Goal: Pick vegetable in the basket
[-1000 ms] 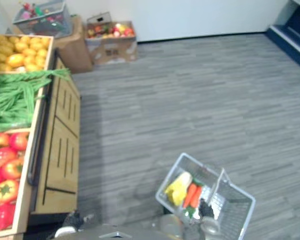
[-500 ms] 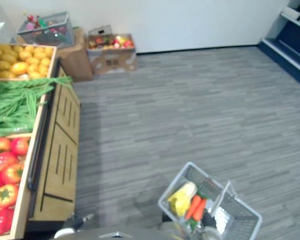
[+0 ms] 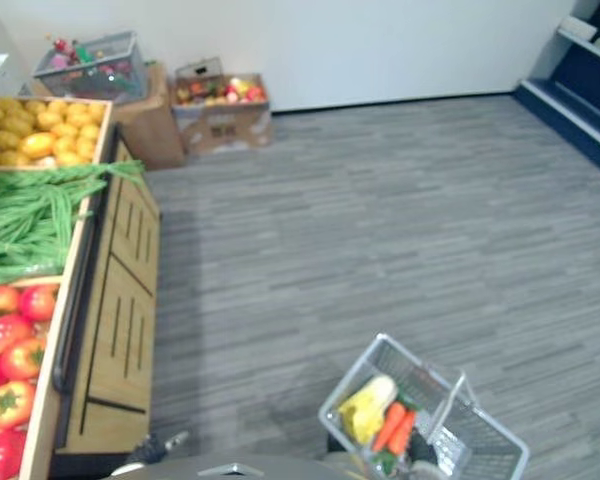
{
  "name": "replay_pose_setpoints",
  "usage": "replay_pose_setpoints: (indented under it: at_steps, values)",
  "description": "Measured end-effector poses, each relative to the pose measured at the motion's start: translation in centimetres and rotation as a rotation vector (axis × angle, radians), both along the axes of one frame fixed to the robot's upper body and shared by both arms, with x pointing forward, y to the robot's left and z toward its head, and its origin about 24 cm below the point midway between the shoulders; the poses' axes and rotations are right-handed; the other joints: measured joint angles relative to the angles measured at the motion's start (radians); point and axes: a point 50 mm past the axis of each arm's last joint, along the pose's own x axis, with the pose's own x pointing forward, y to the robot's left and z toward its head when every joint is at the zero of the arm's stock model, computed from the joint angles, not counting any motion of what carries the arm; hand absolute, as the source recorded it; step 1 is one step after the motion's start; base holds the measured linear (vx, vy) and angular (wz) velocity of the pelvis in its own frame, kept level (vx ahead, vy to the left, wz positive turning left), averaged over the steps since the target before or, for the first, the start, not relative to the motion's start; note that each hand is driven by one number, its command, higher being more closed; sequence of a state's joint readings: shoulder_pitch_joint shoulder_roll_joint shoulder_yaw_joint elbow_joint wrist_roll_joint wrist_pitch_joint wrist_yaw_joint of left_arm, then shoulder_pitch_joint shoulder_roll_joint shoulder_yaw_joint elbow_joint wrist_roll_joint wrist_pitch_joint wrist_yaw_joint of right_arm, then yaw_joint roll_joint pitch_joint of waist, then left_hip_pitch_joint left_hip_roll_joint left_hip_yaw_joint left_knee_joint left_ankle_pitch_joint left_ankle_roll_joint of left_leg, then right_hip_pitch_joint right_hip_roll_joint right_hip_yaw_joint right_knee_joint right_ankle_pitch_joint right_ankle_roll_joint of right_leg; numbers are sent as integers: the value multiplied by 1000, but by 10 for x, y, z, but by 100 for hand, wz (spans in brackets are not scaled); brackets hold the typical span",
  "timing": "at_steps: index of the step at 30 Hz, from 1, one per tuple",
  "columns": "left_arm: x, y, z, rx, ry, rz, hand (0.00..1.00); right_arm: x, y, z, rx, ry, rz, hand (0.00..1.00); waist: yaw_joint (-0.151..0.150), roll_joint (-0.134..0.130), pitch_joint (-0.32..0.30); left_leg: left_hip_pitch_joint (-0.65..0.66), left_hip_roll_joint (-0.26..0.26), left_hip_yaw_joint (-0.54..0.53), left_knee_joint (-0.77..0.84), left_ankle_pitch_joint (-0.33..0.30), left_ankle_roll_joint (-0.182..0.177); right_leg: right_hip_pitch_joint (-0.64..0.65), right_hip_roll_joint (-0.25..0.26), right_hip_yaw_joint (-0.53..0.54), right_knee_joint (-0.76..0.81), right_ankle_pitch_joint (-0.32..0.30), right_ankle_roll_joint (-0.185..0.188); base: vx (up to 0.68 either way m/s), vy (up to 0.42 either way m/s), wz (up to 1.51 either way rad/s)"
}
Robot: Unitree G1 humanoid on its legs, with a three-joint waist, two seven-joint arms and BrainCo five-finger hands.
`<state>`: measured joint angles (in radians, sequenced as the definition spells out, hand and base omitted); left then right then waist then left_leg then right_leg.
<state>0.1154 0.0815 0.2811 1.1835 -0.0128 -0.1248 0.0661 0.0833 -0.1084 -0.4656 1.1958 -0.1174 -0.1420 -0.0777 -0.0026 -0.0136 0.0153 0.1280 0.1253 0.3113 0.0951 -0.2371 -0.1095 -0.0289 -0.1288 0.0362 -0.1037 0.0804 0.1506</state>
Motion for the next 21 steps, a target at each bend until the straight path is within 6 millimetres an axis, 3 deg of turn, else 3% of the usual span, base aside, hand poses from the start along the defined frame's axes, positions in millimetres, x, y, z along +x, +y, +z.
replay_pose_setpoints:
  at_steps: [12, 21]
  values:
    - [-3, -1, -1, -15, 7, 15, 0, 0, -1, 0, 3, 2, -4, 100, 0, 6, -2, 13, 0, 1, -5, -3, -2, 10, 2, 6, -2, 5, -1, -42, -31, -2]
    - [-7, -6, -3, -35, 32, -10, 0, -5, -4, -1, 2, 21, -12, 100, -1, 28, -19, 15, -3, -15, -16, -3, -3, 4, 2, 2, -3, 6, 0, 3, -28, 0]
